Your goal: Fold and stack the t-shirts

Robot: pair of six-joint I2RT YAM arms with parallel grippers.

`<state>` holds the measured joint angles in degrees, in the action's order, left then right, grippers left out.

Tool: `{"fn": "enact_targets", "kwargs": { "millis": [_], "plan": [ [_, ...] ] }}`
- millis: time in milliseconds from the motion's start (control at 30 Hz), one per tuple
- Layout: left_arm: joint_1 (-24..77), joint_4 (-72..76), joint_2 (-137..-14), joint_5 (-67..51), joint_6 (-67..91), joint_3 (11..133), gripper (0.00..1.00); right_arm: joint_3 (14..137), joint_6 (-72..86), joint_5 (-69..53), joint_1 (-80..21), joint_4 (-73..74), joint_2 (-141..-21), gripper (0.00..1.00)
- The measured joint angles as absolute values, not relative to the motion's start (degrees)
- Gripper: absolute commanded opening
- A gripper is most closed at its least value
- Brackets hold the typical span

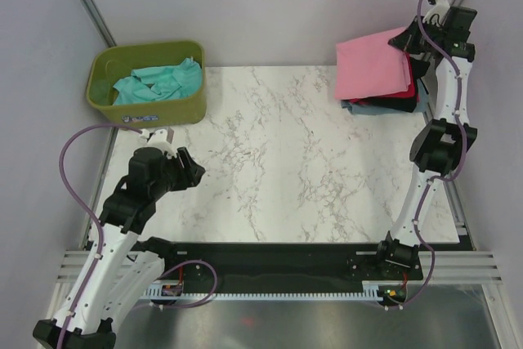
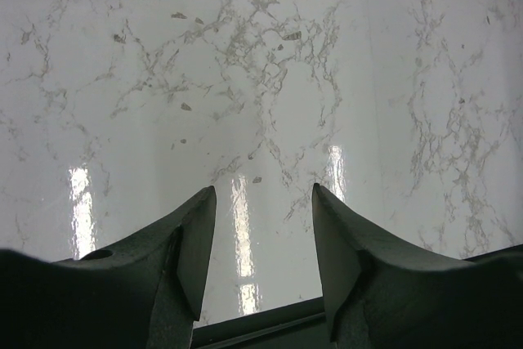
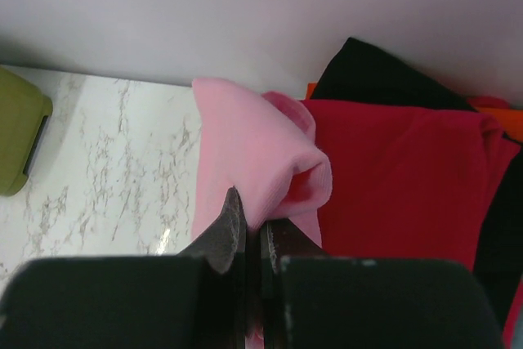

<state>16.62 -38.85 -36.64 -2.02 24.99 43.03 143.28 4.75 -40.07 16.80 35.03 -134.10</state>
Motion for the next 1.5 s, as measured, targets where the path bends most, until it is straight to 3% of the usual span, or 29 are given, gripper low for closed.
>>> {"fn": "enact_targets", "kwargs": {
  "millis": [833, 1033, 1133, 1233, 1267, 1300, 1367, 1500],
  "plan": [
    [16.6, -38.9, -38.3, -2.0, 25.0, 42.8, 0.57, 146.2, 9.0, -40.7, 23.2, 20.1, -145.3, 0.0],
    [16.6, -38.9, -38.6, -2.0, 25.0, 42.8, 0.57, 146.2, 11.3, -40.6, 23.9, 13.4, -149.6, 0.04],
    [16.6, -38.9, -38.6, -2.0, 25.0, 42.8, 0.58, 146.2, 12.4, -39.9, 24.1, 8.2, -152.0, 0.16],
    [16.6, -38.9, -38.6, -1.9, 25.0, 42.8, 0.58, 145.5, 12.8, -37.8, 24.2, 3.6, -153.9, 0.59],
    [16.6, -38.9, -38.6, -1.8, 25.0, 42.8, 0.58, 144.8, 12.6, -36.9, 24.2, 2.5, -154.0, 0.82],
    [16.6, -38.9, -38.7, -1.8, 25.0, 42.8, 0.57, 143.7, 12.4, -35.6, 24.2, 1.2, -153.9, 0.91],
    [16.6, -38.9, -38.9, -1.8, 25.0, 42.8, 0.58, 141.6, 11.1, -33.1, 24.3, -1.7, -153.8, 0.98],
    [16.6, -38.9, -39.1, -1.8, 25.0, 42.8, 0.58, 138.3, 10.0, -29.1, 24.6, -3.7, -152.9, 0.98]
  ]
}}
